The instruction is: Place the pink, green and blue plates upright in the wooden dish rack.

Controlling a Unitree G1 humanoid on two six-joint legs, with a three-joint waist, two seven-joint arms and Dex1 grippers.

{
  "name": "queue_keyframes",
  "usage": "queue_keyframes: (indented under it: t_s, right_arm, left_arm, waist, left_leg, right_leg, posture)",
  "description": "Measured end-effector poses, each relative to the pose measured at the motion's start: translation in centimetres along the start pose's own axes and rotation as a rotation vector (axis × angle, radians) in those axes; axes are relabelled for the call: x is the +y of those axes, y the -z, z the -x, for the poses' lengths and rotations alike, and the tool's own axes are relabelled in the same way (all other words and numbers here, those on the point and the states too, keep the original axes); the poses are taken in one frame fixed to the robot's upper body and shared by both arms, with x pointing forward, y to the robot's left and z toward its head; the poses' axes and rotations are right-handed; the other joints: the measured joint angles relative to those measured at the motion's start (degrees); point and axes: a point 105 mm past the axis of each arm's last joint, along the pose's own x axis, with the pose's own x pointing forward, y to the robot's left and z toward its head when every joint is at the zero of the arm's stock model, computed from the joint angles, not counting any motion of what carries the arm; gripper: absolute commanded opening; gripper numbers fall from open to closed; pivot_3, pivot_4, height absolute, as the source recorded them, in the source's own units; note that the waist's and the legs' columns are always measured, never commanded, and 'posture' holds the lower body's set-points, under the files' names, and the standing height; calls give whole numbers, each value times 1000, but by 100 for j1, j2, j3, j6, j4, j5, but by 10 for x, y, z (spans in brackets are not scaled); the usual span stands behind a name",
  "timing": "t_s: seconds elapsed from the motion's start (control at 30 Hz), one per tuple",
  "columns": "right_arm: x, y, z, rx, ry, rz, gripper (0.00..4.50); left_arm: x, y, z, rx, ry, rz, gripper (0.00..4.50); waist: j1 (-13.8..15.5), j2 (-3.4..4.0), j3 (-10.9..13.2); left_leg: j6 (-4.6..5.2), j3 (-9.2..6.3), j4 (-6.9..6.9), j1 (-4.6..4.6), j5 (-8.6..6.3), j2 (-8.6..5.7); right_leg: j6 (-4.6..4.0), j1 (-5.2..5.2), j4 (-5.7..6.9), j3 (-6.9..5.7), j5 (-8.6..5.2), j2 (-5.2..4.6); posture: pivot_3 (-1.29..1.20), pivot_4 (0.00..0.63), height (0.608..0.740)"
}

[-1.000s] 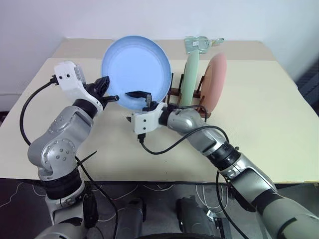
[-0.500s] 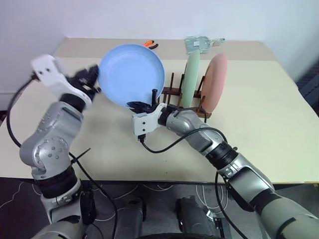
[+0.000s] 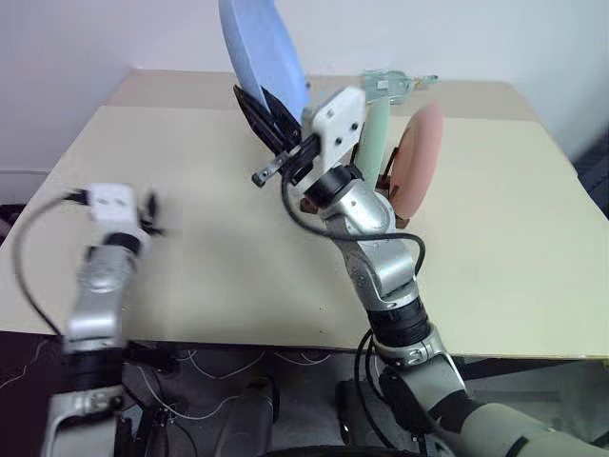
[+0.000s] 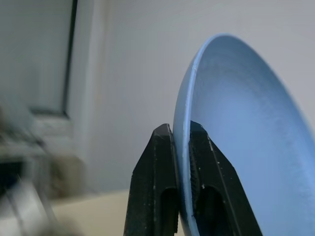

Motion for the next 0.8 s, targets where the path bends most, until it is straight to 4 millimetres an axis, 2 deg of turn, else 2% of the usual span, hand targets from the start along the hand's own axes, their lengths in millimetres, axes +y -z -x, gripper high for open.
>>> queue_keyframes:
  t_s: [0.17, 0.27, 0.53, 0.8]
  right_arm:
    - [-24, 16, 12, 87, 143, -173, 0]
    - [-30, 21, 14, 113, 196, -221, 0]
    - [-43, 18, 19, 96, 291, -310, 0]
    - [-51, 7, 19, 49, 337, -397, 0]
  left_arm:
    - [-35, -17, 3, -114, 155, -58, 1981]
    - [-50, -17, 11, -133, 252, -35, 1981]
    - [-70, -27, 22, -171, 407, -24, 1981]
    - [-73, -28, 23, -174, 421, -22, 1981]
  waist:
    - [-55, 13, 6]
    - [-118, 15, 6]
    - [-162, 15, 6]
    - [-169, 16, 7]
  left_leg:
    - [0, 10, -17, 0, 0, 3]
    - [1, 11, -24, -5, 1, 5]
    - [2, 11, -15, -5, 1, 5]
    - [2, 11, -15, -4, 2, 7]
  right_leg:
    - [-7, -25, 8, 11, -1, 2]
    - [-8, -33, 8, 11, -1, 4]
    - [-8, -27, 10, 10, -1, 6]
    - [-8, -28, 10, 10, -1, 7]
  posture:
    - [0, 150, 740]
    - [0, 150, 740]
    - [0, 150, 740]
    - [0, 150, 740]
